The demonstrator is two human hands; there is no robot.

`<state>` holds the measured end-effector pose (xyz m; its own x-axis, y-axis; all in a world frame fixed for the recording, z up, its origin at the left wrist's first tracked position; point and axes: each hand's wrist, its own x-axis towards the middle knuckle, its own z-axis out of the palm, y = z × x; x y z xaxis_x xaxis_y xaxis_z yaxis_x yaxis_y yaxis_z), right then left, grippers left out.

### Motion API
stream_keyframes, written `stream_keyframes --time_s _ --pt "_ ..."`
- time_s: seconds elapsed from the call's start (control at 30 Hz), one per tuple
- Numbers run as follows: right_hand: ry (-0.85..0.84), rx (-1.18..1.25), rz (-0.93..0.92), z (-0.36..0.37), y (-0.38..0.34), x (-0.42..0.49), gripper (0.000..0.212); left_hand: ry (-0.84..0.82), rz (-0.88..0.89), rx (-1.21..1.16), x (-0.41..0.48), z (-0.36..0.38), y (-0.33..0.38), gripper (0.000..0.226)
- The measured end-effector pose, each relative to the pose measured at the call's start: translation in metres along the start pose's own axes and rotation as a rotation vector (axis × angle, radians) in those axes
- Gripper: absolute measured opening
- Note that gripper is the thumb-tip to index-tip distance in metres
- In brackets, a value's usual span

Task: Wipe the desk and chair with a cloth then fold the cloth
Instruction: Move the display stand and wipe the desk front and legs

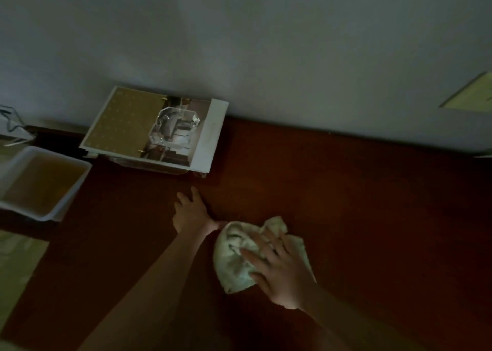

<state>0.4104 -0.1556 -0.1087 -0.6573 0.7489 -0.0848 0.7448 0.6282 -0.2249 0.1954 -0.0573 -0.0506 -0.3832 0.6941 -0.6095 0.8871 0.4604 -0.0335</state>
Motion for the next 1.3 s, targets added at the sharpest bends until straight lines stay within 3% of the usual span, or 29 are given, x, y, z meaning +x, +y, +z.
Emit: stream_keyframes --time_s 0.1,0.27,0.43,0.6,0.83,1.07,1.17,1.3 --pt "0.01 0.042 -0.097 -0.006 0.006 0.056 0.045 0.02 0.01 0.053 0.004 0.001 0.0 0.124" --pt "-0.064 0.076 0.068 -0.03 0.053 0.154 0.058 0.071 0.065 0.065 0.014 -0.009 -0.003 0.082" --pt "0.099 0.064 0.361 -0.04 0.088 0.221 0.048 0.058 0.033 0.103 0.014 -0.006 0.002 0.109" --pt "0.046 0.089 0.503 -0.051 0.092 0.263 0.061 0.053 0.017 0.109 0.017 -0.004 0.006 0.113" --pt "0.006 0.067 0.344 -0.034 0.059 0.166 0.05 0.038 0.016 0.122 0.015 -0.003 0.004 0.113" --pt "-0.022 0.058 0.527 -0.008 0.011 0.024 0.047 0.009 -0.012 0.07 0.011 -0.008 0.01 0.111" --pt "-0.035 0.034 0.474 -0.015 0.027 0.021 0.045 -0.092 -0.058 -0.051 0.003 -0.006 0.025 0.12" --pt "-0.035 0.046 0.564 -0.032 0.077 0.054 0.054 -0.154 -0.022 -0.073 -0.012 0.006 0.055 0.14"
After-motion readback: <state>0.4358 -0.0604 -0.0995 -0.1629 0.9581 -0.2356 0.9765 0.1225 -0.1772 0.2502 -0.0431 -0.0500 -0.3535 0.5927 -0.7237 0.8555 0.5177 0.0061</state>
